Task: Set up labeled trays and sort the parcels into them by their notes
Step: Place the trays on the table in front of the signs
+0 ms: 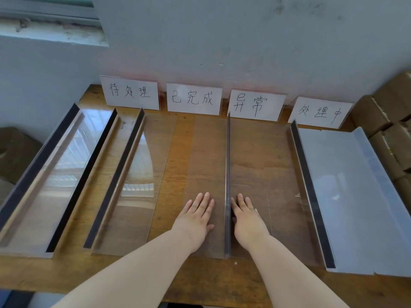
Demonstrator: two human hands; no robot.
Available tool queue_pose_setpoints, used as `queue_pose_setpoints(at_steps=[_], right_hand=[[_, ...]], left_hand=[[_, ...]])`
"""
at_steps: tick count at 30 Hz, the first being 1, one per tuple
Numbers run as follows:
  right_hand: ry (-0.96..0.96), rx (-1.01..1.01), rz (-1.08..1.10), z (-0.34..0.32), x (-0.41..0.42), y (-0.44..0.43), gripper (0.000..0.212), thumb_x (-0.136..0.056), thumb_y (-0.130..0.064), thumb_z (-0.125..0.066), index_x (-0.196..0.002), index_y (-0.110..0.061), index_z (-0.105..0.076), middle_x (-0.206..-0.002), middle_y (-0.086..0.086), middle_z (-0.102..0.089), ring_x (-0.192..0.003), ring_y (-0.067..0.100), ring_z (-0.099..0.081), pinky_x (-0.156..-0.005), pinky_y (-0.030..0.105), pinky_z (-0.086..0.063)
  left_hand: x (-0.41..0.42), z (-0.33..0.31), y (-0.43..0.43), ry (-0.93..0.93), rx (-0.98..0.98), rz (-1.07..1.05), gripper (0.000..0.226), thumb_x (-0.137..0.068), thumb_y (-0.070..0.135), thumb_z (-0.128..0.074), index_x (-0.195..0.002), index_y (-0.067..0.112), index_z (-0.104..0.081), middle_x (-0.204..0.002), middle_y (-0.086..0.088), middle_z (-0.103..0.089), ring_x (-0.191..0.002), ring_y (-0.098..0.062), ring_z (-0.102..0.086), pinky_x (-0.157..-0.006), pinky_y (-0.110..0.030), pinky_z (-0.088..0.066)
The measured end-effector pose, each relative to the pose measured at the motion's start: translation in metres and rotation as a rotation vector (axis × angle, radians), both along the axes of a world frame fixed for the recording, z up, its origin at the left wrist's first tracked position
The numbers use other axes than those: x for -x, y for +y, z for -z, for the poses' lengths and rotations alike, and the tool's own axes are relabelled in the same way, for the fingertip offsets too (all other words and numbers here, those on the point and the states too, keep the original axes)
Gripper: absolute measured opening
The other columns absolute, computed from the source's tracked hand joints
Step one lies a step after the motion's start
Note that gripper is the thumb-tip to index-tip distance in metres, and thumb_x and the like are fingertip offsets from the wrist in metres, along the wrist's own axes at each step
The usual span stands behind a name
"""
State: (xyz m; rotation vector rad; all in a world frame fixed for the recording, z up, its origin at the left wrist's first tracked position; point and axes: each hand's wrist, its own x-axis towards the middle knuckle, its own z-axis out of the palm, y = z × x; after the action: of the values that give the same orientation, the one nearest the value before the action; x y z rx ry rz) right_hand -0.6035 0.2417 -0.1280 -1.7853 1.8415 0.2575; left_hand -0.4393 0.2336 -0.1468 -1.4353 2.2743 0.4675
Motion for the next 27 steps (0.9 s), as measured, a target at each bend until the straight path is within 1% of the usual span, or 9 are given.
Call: queue_pose_setpoints(at_steps=[10, 12, 14, 17, 21, 24, 27], right_hand=[[-0.032, -0.032, 0.006, -0.001, 0.002, -0.003, 0.062, -0.101, -0.014, -0.035, -0.152, -0.023, -0.001, -0.160, 0.000, 0.010, -0.147, 0.020, 0.010, -0.119, 0.038, -0.004], [-0.043, -0.037, 0.017, -0.002, 0.003, -0.003, 0.062, -0.101, -0.014, -0.036, -0.152, -0.024, -0.002, -0.160, 0.000, 0.009, -0.147, 0.020, 0.010, -0.119, 0.039, -0.004], [-0.062, -0.038, 0.030, -0.001, 0.003, -0.004, 0.063, -0.100, -0.013, -0.038, -0.152, -0.024, -0.004, -0.160, -0.001, 0.009, -0.147, 0.020, 0.009, -0.120, 0.039, -0.004], [-0.090, -0.048, 0.047, 0.002, 0.005, -0.005, 0.063, -0.100, -0.011, -0.038, -0.153, -0.024, -0.006, -0.160, -0.001, 0.008, -0.147, 0.019, 0.009, -0.119, 0.039, -0.004], [-0.088, -0.052, 0.059, 0.002, 0.005, -0.007, 0.062, -0.100, -0.010, -0.039, -0.153, -0.023, -0.008, -0.160, -0.003, 0.007, -0.147, 0.018, 0.008, -0.119, 0.039, -0.006], [-0.105, -0.057, 0.084, 0.001, 0.004, -0.009, 0.061, -0.099, -0.011, -0.040, -0.152, -0.023, -0.012, -0.160, -0.003, 0.004, -0.148, 0.018, 0.006, -0.120, 0.040, -0.011], [-0.101, -0.050, 0.084, 0.003, 0.005, -0.010, 0.062, -0.098, -0.013, -0.043, -0.152, -0.024, -0.013, -0.161, -0.003, 0.002, -0.148, 0.017, 0.004, -0.120, 0.041, -0.016]], left_hand=[[-0.003, 0.004, 0.005, 0.025, 0.061, -0.006, 0.063, -0.103, 0.044, -0.016, -0.146, 0.018, 0.021, -0.155, -0.002, 0.028, -0.143, -0.018, 0.024, -0.120, -0.039, 0.006], [-0.005, 0.001, 0.005, 0.072, 0.069, -0.011, 0.063, -0.103, 0.045, -0.017, -0.149, 0.019, 0.017, -0.157, -0.001, 0.024, -0.144, -0.017, 0.022, -0.120, -0.036, 0.007], [-0.015, -0.006, 0.003, 0.155, 0.067, -0.026, 0.060, -0.103, 0.044, -0.018, -0.151, 0.021, 0.010, -0.159, 0.003, 0.017, -0.145, -0.013, 0.016, -0.117, -0.031, 0.008], [-0.051, -0.016, -0.004, 0.198, 0.108, -0.107, 0.055, -0.104, 0.039, -0.016, -0.152, 0.022, 0.005, -0.160, 0.006, 0.011, -0.145, -0.008, 0.011, -0.114, -0.026, 0.009], [-0.110, -0.021, -0.007, 0.121, 0.179, -0.335, 0.054, -0.104, 0.035, -0.018, -0.152, 0.021, 0.003, -0.160, 0.006, 0.008, -0.146, -0.010, 0.009, -0.111, -0.027, 0.009], [-0.137, -0.017, -0.005, 0.084, 0.148, -0.371, 0.054, -0.104, 0.032, -0.018, -0.152, 0.020, 0.005, -0.160, 0.004, 0.011, -0.146, -0.011, 0.012, -0.114, -0.030, 0.008], [-0.142, -0.011, -0.004, 0.107, 0.120, -0.374, 0.054, -0.104, 0.032, -0.017, -0.150, 0.021, 0.010, -0.158, 0.004, 0.017, -0.142, -0.010, 0.019, -0.114, -0.031, 0.010]])
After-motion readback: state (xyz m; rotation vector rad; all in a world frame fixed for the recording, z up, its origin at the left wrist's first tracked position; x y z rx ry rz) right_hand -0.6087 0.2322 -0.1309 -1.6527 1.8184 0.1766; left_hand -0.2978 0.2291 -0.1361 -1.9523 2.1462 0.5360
